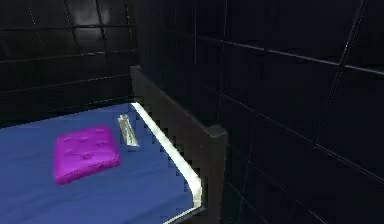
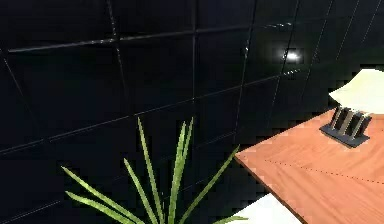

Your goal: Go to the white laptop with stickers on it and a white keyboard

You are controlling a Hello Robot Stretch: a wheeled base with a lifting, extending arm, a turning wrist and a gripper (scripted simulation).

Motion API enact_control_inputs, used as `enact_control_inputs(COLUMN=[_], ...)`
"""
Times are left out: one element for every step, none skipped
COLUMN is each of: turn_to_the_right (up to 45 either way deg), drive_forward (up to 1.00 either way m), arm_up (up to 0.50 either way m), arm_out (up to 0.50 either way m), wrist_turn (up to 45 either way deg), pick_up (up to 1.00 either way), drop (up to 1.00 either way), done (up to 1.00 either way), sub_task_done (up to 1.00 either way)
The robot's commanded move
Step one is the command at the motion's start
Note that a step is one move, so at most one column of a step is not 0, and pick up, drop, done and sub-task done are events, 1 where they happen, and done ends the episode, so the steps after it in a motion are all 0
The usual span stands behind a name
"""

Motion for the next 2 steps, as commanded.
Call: enact_control_inputs(turn_to_the_right=[-45.0, -45.0], drive_forward=[0.0, 0.0], arm_up=[0.0, 0.0], arm_out=[0.0, 0.0], wrist_turn=[0.0, 0.0], pick_up=[0.0, 0.0], drop=[0.0, 0.0], done=[0.0, 0.0], sub_task_done=[0.0, 0.0])
